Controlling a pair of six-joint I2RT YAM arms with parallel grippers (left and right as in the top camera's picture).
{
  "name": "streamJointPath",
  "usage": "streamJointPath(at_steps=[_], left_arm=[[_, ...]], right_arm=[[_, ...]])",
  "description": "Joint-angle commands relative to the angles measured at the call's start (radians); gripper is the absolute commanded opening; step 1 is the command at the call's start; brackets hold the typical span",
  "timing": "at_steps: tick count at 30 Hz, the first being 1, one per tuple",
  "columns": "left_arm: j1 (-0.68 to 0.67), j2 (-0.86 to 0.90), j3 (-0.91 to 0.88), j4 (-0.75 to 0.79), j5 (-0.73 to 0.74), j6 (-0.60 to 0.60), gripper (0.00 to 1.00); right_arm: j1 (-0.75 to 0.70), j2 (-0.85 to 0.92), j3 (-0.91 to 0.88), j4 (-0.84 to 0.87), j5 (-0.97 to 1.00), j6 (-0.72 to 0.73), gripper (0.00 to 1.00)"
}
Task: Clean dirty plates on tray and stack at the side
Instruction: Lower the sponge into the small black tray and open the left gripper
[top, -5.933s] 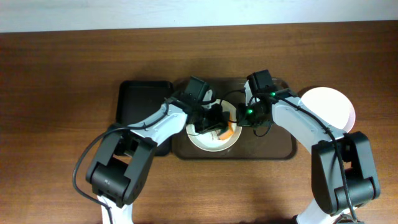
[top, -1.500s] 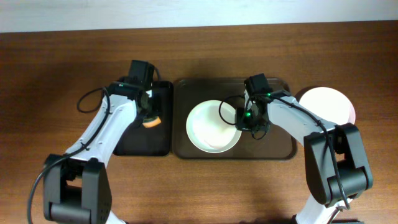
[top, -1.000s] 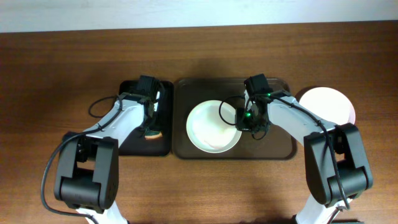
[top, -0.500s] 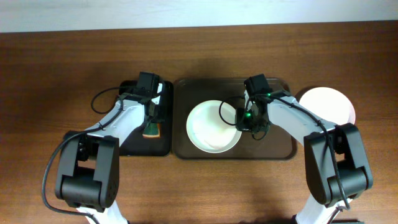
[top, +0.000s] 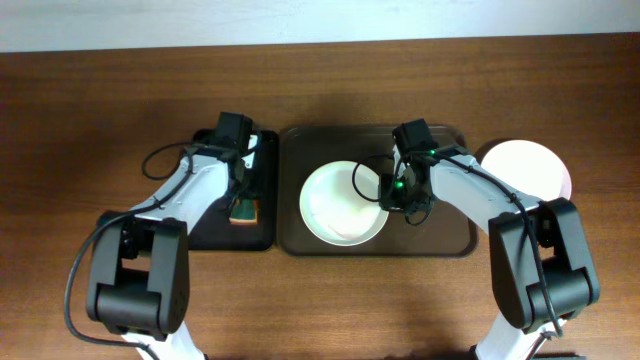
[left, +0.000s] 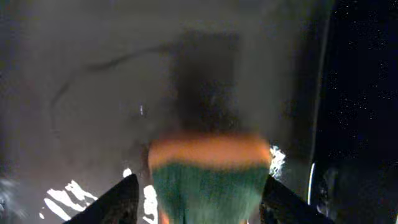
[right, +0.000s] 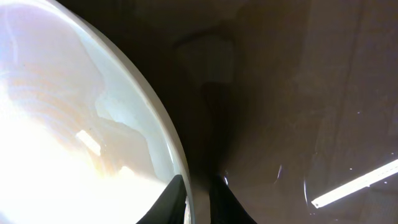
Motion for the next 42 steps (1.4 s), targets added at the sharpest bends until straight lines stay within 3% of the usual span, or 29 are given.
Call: streamJointPath(at_steps=[1,3,4,5,6,7,13,14,15,16,20,32,33,34,35,36,42], left_arm=[[0.001,-0.025,0.006,-0.081,0.04,-0.009,0.6],[0.0,-0.023,-0.004,-0.105,0.041,-0.009,0.59],[-0.002,-0.023,-0.016,-0.103,0.04,-0.008,0.52],[-0.005,-0.023,-0.023,-0.102,0.041,-0.008,0.36],[-0.008,-0.023,-0.029,-0.103,0.041,-0.008,0.03],[-0.01,-0.023,-0.034,-0.105,0.041,-0.009,0.0],[-0.006,-0.029,-0.014,-0.097,0.037,-0.008,0.0],[-0.002,-0.029,0.001,-0.097,0.037,-0.008,0.18],[0.0,-0.03,0.014,-0.095,0.037,-0.008,0.45],[0.001,-0.03,0.022,-0.09,0.037,-0.008,0.59],[0.002,-0.029,0.038,-0.002,0.037,-0.008,0.74],[0.0,0.019,0.021,-0.026,0.041,-0.009,0.63],[0.0,0.021,0.021,-0.025,0.041,-0.009,0.57],[0.0,0.021,0.021,-0.02,0.041,-0.009,0.43],[0.0,0.021,0.021,-0.005,0.041,-0.009,0.13],[0.0,0.021,0.021,0.004,0.041,-0.009,0.0],[0.002,0.02,0.077,0.027,0.04,-0.008,0.0]], right_arm=[[-0.001,0.011,-0.008,-0.004,0.012,-0.003,0.16],[-0.001,0.011,-0.008,-0.004,0.012,-0.003,0.16],[-0.001,0.011,-0.008,-0.004,0.012,-0.003,0.16],[-0.001,0.011,-0.008,-0.005,0.012,-0.003,0.16],[-0.001,0.011,-0.008,-0.005,0.012,-0.003,0.16],[-0.001,0.011,-0.008,-0.006,0.012,-0.003,0.16],[-0.001,0.011,-0.008,-0.007,0.013,-0.003,0.16],[-0.001,0.011,-0.008,-0.007,0.013,-0.003,0.16],[-0.001,0.011,-0.008,-0.007,0.012,-0.003,0.16],[-0.001,0.011,-0.008,-0.007,0.012,-0.003,0.16],[-0.001,0.011,-0.008,-0.008,0.012,-0.003,0.16],[-0.001,0.011,-0.008,-0.008,0.012,-0.003,0.16],[-0.001,0.011,-0.008,-0.008,0.012,-0.003,0.16],[-0.001,0.011,-0.008,-0.008,0.012,-0.003,0.16],[-0.001,0.011,-0.008,-0.008,0.012,-0.003,0.16],[-0.001,0.011,-0.008,-0.008,0.012,-0.003,0.16],[-0.001,0.011,-0.008,-0.008,0.012,-0.003,0.16]])
